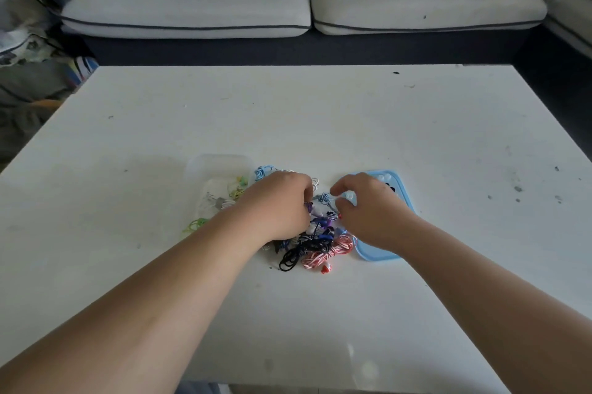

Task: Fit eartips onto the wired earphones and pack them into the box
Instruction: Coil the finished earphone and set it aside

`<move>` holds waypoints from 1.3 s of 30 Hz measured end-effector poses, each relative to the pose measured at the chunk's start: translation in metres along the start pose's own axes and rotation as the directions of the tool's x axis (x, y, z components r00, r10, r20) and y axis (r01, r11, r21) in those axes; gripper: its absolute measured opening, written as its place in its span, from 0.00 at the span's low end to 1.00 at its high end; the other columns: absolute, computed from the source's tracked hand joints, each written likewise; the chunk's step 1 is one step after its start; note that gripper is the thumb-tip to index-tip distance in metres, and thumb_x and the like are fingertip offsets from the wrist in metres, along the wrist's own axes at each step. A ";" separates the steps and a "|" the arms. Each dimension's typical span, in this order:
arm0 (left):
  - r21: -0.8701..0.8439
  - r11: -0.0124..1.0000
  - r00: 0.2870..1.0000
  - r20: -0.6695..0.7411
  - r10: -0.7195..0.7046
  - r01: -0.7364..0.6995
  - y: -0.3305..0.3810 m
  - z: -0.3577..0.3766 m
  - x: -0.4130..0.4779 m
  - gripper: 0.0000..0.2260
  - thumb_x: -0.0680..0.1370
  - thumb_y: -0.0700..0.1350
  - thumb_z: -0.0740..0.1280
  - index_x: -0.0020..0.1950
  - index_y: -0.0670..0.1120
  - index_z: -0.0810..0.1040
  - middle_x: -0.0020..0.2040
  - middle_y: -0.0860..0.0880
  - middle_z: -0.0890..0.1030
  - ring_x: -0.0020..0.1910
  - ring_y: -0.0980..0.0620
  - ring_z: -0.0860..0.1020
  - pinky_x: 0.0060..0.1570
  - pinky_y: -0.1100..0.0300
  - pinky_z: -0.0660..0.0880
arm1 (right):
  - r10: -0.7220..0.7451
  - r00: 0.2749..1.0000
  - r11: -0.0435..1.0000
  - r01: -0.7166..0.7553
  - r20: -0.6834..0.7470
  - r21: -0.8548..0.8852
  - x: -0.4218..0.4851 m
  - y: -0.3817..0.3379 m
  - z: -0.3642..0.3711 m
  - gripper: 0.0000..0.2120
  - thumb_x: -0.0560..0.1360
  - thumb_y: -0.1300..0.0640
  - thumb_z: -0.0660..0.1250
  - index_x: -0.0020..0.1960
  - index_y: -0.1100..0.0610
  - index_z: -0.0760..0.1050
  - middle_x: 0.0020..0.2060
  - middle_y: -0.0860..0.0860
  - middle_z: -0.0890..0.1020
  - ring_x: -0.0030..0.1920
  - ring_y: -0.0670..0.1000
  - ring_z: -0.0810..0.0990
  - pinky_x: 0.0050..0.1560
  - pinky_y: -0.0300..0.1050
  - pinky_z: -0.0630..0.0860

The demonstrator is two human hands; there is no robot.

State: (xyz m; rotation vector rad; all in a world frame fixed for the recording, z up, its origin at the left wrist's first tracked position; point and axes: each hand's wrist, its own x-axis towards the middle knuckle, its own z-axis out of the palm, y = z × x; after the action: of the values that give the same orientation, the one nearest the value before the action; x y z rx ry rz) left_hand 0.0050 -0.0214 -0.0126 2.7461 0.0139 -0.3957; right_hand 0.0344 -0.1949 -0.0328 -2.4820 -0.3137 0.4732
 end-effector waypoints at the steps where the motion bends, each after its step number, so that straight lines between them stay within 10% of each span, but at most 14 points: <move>1: 0.014 1.000 1.000 -0.004 -0.012 0.012 0.000 -0.002 -0.001 0.12 0.76 0.39 0.64 0.56 0.51 0.80 0.53 0.50 0.79 0.50 0.48 0.78 0.44 0.57 0.73 | -0.027 1.000 0.999 0.027 0.004 -0.022 0.004 -0.001 0.003 0.13 0.82 0.57 0.62 0.64 0.52 0.78 0.64 0.49 0.77 0.48 0.50 0.78 0.48 0.43 0.71; 12: -0.043 0.995 0.992 -0.085 -0.092 0.088 -0.012 -0.019 -0.014 0.11 0.74 0.39 0.62 0.50 0.51 0.81 0.48 0.51 0.81 0.46 0.46 0.80 0.47 0.52 0.80 | 0.013 0.998 0.975 -0.027 -0.069 -0.222 0.035 -0.011 0.031 0.12 0.78 0.58 0.64 0.60 0.50 0.79 0.50 0.50 0.84 0.46 0.54 0.82 0.43 0.49 0.83; 17: -0.145 0.985 0.983 -0.146 -0.114 0.093 -0.016 -0.024 -0.013 0.14 0.75 0.40 0.64 0.55 0.54 0.82 0.54 0.52 0.82 0.51 0.48 0.81 0.54 0.51 0.80 | 0.093 0.979 0.940 -0.026 -0.182 0.341 0.024 -0.027 0.002 0.06 0.74 0.57 0.68 0.43 0.53 0.83 0.31 0.50 0.84 0.28 0.48 0.74 0.27 0.37 0.71; 23: -0.378 0.924 0.984 -0.133 -0.119 0.061 -0.002 -0.030 -0.021 0.08 0.78 0.42 0.64 0.47 0.52 0.82 0.41 0.53 0.83 0.38 0.52 0.80 0.36 0.62 0.72 | 0.136 0.990 0.502 -0.034 -0.040 0.864 -0.009 -0.042 -0.036 0.06 0.77 0.64 0.69 0.48 0.67 0.82 0.37 0.59 0.83 0.35 0.55 0.79 0.32 0.46 0.75; 31: -0.815 0.471 0.939 0.327 -0.106 0.337 0.033 -0.034 -0.035 0.10 0.80 0.41 0.64 0.52 0.39 0.85 0.44 0.40 0.87 0.39 0.47 0.84 0.34 0.59 0.74 | 0.057 0.997 0.224 0.040 -0.054 0.974 -0.030 -0.038 -0.052 0.03 0.79 0.69 0.66 0.50 0.64 0.78 0.43 0.62 0.83 0.45 0.61 0.85 0.48 0.50 0.83; 35: -0.947 0.051 0.947 0.316 -0.046 0.319 0.041 -0.031 -0.030 0.15 0.83 0.45 0.59 0.53 0.40 0.84 0.46 0.41 0.85 0.45 0.44 0.82 0.40 0.54 0.77 | -0.001 0.999 0.218 0.050 -0.051 0.975 -0.036 -0.033 -0.055 0.05 0.79 0.70 0.65 0.47 0.62 0.77 0.46 0.62 0.84 0.50 0.63 0.86 0.57 0.55 0.82; 39: -0.956 -0.064 0.950 0.293 -0.106 0.288 0.042 -0.029 -0.023 0.18 0.86 0.54 0.59 0.50 0.43 0.83 0.43 0.45 0.85 0.42 0.47 0.83 0.43 0.53 0.78 | -0.041 0.998 0.274 0.056 -0.047 0.960 -0.039 -0.030 -0.055 0.06 0.78 0.73 0.65 0.47 0.64 0.77 0.46 0.63 0.85 0.51 0.63 0.87 0.55 0.52 0.83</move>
State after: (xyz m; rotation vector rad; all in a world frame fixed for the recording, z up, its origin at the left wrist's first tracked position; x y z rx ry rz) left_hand -0.0064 -0.0489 0.0346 1.1210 0.4988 -0.3866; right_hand 0.0179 -0.2112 0.0369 -1.2106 -0.0289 0.4243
